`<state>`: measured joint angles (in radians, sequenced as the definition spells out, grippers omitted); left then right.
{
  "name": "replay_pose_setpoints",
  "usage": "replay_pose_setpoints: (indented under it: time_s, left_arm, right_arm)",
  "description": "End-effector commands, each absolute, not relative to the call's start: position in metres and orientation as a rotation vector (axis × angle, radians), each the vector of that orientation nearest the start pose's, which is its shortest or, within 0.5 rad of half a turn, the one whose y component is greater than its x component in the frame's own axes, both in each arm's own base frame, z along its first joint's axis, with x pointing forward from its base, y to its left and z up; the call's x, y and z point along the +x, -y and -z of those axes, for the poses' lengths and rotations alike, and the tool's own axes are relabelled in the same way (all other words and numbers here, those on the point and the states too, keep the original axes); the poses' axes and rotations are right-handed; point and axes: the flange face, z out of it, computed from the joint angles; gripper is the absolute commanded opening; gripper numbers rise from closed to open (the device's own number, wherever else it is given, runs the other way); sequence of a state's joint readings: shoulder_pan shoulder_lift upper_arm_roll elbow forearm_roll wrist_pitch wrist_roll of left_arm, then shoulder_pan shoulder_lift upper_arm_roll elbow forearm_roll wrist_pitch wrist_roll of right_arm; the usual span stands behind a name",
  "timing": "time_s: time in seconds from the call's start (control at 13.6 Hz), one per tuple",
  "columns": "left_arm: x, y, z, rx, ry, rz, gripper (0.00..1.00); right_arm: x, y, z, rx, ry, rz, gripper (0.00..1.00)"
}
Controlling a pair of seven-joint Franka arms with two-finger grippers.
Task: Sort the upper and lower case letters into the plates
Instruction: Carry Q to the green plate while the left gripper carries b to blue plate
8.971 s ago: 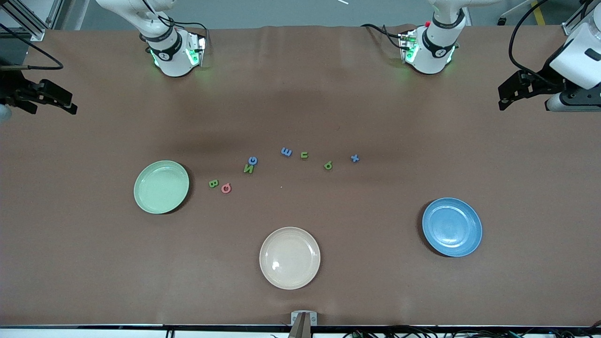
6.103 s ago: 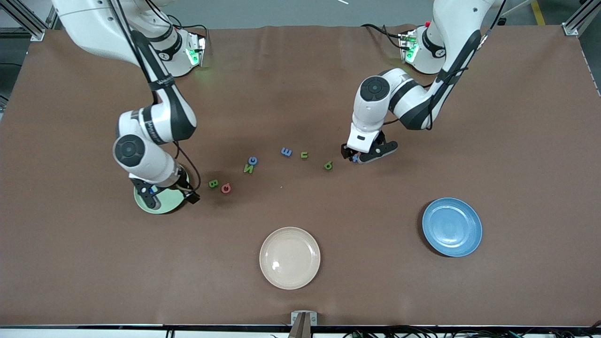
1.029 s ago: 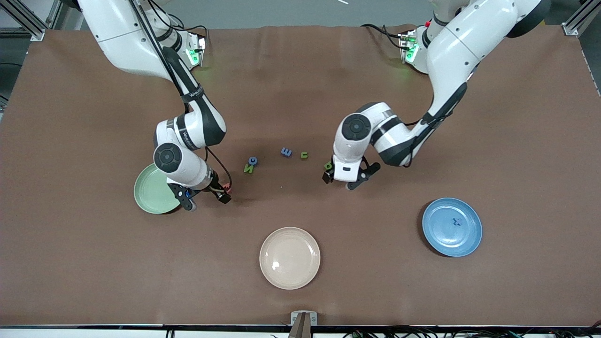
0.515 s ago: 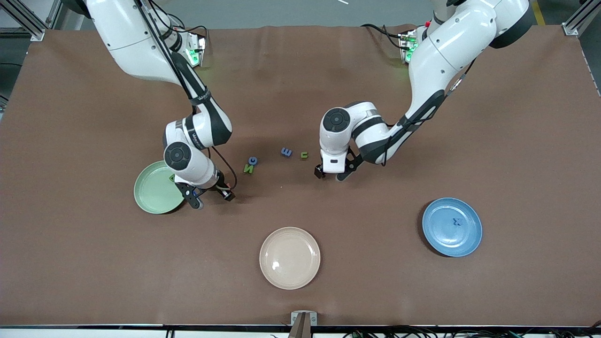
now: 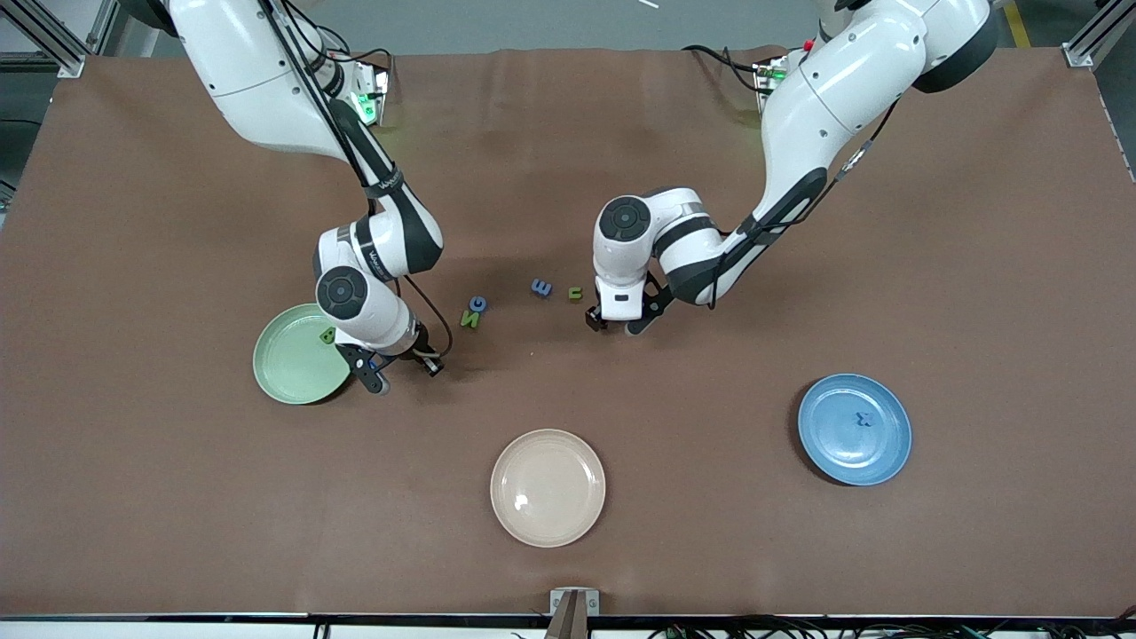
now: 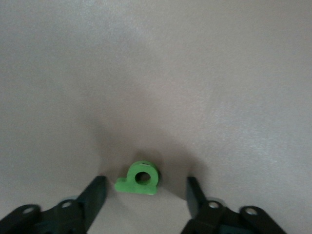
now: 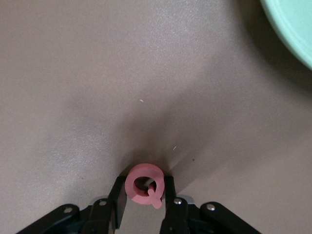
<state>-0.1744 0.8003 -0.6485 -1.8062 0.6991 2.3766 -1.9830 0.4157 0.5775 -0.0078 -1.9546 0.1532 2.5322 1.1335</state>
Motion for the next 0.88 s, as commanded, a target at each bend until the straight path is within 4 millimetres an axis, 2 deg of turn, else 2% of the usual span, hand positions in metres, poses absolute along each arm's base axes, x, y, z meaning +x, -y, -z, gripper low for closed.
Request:
replay_pose_setpoints:
  time_s: [0.0, 0.22, 0.44, 0.59, 0.81]
  left_arm:
    - [0.464, 0.442, -0.163, -2.887, 1.222, 0.052, 0.61]
    - [0.472, 0.438, -0.169, -2.882, 1.249, 0.06, 0.31]
    - [0.49, 0.418, -0.178, -2.846, 1.28, 0.091, 0.1]
    - [0.512, 0.398, -0.194, -2.835, 1.308, 0.132, 0.08]
    - [0.551, 0.349, -0.219, -2.833, 1.153, 0.172, 0.08]
  right_arm:
    - [0.566, -0.227, -0.184, -2.835, -1.273, -0.108, 0.0]
    - [0.585, -0.166, -0.229, -2.939, -1.145, -0.207, 0.0]
    - [0.597, -0.112, -0.256, -2.964, -1.035, -0.24, 0.0]
    - [0.596, -0.083, -0.255, -2.989, -0.931, -0.259, 0.0]
    - [0.581, -0.027, -0.241, -3.03, -0.827, -0.264, 0.0]
